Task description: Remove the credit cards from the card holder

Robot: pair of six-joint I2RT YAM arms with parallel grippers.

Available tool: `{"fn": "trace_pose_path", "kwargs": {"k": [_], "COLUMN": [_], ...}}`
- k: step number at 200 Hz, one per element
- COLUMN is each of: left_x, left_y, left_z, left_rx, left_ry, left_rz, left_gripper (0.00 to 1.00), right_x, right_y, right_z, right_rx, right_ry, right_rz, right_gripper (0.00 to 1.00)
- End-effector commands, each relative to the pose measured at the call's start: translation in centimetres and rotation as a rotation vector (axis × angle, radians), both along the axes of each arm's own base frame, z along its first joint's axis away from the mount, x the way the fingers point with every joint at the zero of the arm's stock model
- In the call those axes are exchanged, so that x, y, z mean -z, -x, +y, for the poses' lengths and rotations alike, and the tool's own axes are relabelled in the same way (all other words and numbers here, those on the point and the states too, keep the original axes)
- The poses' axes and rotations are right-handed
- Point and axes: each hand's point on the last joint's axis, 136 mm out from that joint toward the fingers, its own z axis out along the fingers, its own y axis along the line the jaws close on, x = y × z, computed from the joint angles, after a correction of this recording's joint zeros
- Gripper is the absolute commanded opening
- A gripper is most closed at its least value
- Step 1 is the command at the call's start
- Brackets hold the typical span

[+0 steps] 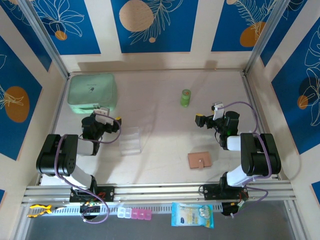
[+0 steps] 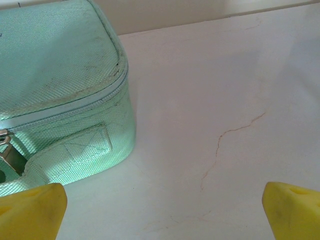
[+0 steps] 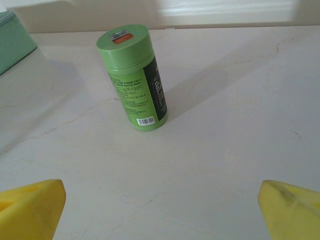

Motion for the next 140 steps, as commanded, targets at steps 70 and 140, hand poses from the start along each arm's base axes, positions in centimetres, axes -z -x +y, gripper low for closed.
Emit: {"fn": "trace_pose_path", "kwargs": {"k": [70, 140], "left_x": [-2.0, -4.0], "left_y": [-0.1, 0.9], "left_z": [1.4, 5.4], "left_rx": [-0.081, -0.364], "left_ry": [0.007, 0.022], "left_rz": [-0.041, 0.048], "left_gripper": [1.00, 1.00], "right_x": [-1.1, -2.2], "right_y": [-1.0, 1.1], "right_z": [-0.4, 2.8], "right_rx": [0.106, 0.096], "right_ry": [0.087, 0.226], "right_rz": [0.021, 0.153], "right_gripper": [0.99, 1.00]}}
